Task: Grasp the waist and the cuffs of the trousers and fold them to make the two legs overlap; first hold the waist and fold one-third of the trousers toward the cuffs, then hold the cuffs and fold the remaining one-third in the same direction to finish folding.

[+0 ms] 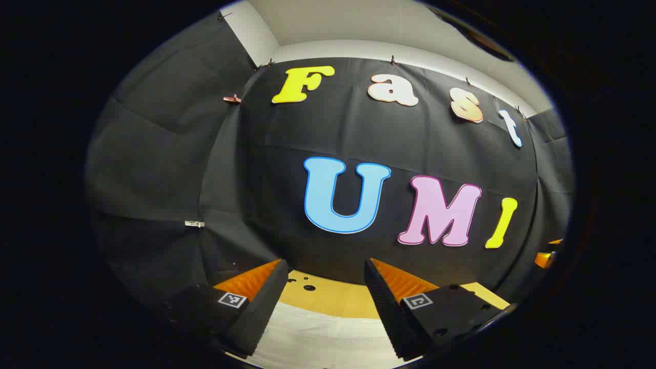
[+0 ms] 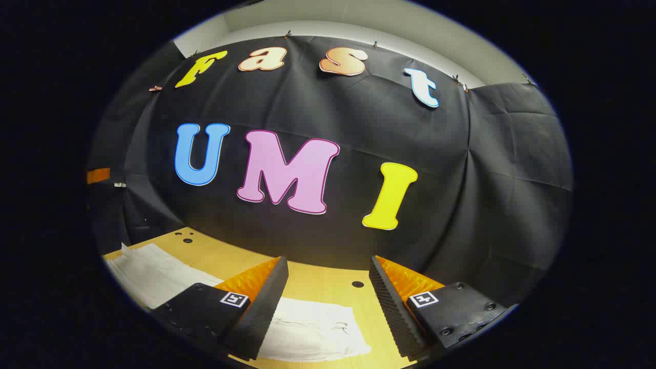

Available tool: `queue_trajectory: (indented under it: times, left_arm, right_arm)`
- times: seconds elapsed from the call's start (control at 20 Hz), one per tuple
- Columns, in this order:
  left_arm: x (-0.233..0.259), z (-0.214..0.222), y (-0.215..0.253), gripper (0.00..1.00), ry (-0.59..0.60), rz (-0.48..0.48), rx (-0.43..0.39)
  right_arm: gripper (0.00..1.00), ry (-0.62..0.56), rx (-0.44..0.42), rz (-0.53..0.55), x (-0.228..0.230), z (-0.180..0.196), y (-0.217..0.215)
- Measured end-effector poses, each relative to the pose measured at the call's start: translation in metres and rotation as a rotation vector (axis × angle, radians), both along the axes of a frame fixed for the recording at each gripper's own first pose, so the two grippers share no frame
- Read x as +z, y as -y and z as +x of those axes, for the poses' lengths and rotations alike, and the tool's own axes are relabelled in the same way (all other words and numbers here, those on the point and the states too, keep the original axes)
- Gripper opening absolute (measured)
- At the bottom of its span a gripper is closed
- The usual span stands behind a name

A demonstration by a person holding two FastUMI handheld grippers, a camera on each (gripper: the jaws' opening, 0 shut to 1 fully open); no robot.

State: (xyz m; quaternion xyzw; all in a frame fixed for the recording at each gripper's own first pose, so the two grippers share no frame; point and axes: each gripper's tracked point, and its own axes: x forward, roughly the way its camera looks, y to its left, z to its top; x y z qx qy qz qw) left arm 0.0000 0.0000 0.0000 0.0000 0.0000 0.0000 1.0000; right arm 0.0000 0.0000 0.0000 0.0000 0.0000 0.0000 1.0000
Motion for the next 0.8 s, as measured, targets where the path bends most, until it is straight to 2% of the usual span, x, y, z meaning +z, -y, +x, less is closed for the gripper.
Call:
queue_trajectory:
  times: [0.15,0.35,0.5,0.7,0.8]
  left_arm:
    - [-0.005,0.000,0.000,0.95,-0.015,-0.014,-0.010]
    - [-0.016,-0.001,-0.006,0.95,-0.053,-0.119,-0.014]
    - [-0.021,-0.002,-0.013,0.93,-0.074,-0.149,0.001]
    - [-0.021,-0.006,-0.014,0.93,-0.075,-0.145,-0.003]
    - [-0.028,-0.010,-0.015,0.93,-0.090,-0.088,-0.026]
  right_arm:
    - [0.98,-0.008,-0.009,0.007,-0.002,-0.004,0.002]
    - [0.97,-0.020,-0.017,0.013,-0.006,-0.008,0.006]
    - [0.97,-0.030,-0.014,0.016,-0.008,-0.010,0.005]
    - [0.97,-0.034,-0.011,0.018,-0.009,-0.012,0.005]
    - [0.98,-0.053,-0.007,-0.011,-0.018,-0.013,0.007]
